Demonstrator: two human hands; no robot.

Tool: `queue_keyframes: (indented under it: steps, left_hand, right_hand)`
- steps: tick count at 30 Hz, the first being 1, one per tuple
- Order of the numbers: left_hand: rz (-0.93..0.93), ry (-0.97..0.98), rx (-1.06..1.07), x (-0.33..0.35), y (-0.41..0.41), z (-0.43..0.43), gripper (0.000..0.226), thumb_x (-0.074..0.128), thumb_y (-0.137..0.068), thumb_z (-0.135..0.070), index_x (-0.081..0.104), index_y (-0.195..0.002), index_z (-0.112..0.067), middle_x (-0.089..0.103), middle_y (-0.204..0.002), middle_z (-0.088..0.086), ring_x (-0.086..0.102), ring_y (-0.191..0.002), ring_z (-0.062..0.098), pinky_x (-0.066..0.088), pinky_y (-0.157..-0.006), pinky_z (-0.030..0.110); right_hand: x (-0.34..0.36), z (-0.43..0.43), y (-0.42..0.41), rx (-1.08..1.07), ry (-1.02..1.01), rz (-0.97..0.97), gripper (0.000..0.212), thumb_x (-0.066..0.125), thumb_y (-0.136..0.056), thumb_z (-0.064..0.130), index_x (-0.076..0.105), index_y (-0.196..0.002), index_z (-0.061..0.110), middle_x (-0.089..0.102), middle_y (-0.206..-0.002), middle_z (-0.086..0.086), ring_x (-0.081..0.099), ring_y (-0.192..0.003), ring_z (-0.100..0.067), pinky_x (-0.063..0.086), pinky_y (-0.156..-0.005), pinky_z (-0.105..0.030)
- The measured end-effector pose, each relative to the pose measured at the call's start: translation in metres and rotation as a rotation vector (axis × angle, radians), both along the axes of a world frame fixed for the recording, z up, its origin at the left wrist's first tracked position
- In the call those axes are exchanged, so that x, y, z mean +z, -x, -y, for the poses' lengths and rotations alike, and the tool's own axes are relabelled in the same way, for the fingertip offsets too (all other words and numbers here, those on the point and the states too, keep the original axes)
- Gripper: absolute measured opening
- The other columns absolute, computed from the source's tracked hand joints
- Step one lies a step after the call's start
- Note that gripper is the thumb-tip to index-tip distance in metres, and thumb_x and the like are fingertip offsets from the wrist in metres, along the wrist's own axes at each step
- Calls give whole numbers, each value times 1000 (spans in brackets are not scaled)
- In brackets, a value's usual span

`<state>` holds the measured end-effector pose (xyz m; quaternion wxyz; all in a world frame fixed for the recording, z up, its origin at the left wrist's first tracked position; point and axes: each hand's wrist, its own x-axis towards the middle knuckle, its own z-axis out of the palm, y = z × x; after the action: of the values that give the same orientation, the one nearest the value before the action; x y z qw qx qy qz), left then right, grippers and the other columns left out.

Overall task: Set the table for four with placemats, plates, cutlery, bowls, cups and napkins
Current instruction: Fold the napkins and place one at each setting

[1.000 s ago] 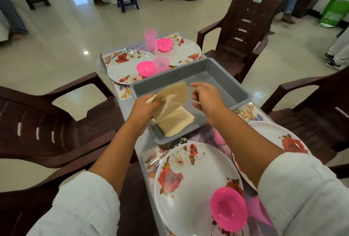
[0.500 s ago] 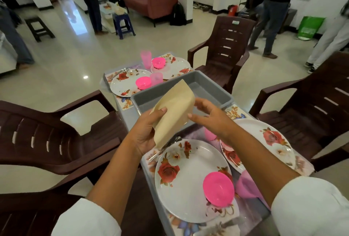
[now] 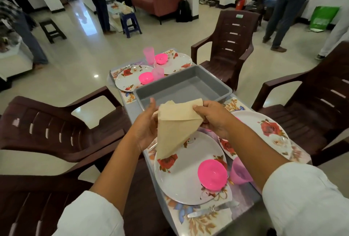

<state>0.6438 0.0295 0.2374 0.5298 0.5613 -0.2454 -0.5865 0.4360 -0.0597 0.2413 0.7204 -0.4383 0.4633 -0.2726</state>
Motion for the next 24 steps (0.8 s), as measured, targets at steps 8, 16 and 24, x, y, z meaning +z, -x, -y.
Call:
queue_keyframes:
  steps: [8, 16, 24]
  left_hand:
    - [384, 102, 44, -33, 9, -24, 60, 80, -85, -16, 53, -134, -34, 71, -102, 14, 71, -100, 22, 60, -87, 35]
    - [602, 96, 140, -30, 17, -17, 13, 74, -89, -27, 77, -102, -23, 72, -103, -6, 67, -103, 17, 61, -88, 33]
    - [583, 78, 156, -15, 30, -17, 18, 69, -94, -33, 73, -101, -18, 68, -108, 3, 63, -100, 21, 52, -70, 20]
  right_hand:
    - [-12, 5, -1, -45, 3, -85, 24, 67, -97, 16, 63, -120, 11, 70, -116, -14, 70, -103, -28, 61, -88, -46]
    - [-9, 8, 15, 188, 354, -403, 41, 83, -83, 23, 68, -121, 22, 62, -123, -3, 62, -112, -25, 59, -94, -44]
    - [-11, 4, 29, 251, 617, -476, 11, 71, -92, 27, 73, -96, 18, 67, -105, 4, 62, -100, -17, 58, -82, -37]
